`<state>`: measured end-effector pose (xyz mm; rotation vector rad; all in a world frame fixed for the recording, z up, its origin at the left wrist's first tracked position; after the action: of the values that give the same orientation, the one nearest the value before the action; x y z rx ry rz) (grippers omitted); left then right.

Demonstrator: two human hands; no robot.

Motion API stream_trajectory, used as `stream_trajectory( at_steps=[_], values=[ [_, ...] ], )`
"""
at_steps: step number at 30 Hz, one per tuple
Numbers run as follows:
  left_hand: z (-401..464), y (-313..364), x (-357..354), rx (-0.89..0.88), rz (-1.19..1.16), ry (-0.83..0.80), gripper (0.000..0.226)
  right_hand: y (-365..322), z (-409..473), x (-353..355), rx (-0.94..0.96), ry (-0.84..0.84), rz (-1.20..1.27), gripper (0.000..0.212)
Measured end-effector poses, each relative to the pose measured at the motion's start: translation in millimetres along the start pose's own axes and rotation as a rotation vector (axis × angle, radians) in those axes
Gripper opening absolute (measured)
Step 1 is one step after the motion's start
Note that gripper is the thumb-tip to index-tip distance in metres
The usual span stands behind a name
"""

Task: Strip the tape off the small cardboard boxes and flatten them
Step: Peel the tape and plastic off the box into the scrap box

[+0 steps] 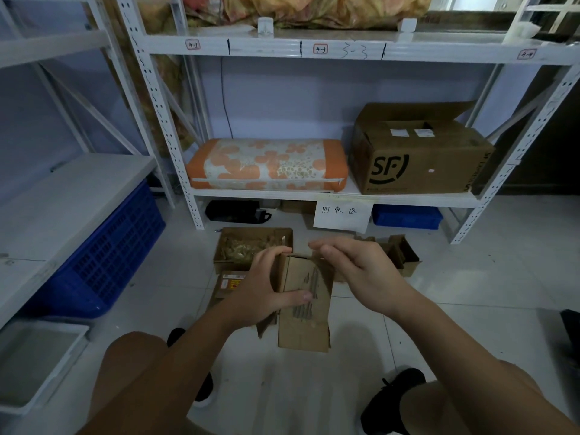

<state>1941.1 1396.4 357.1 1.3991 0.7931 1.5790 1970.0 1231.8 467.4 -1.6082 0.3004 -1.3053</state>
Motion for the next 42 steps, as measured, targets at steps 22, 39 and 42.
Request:
stream_trajectory(
  at_steps=[22,39,42],
  values=[
    [-12,16,-12,-0.01,-0.196,-0.086,0.088,-6,-11,6,0.147,0.214,-0.007,0.009],
    [-17,31,-30,0.051,-0.331,-0.057,0.081,-11,-15,18,0.237,0.45,-0.131,0.037],
    [-17,40,-43,0.068,-0.247,-0.065,0.103,-9,-14,17,0.177,0.469,-0.133,0.04]
  ],
)
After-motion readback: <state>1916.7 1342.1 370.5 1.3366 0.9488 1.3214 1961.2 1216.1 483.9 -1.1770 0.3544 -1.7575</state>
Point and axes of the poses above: each hand's wrist, its own z-axis towards the middle knuckle, its own x-axis out of the back of the hand, y = z × x, the point moved 10 cm from there along z, towards the middle knuckle, and after that the axes turned 11 degrees about -x, right-handed, at the moved point
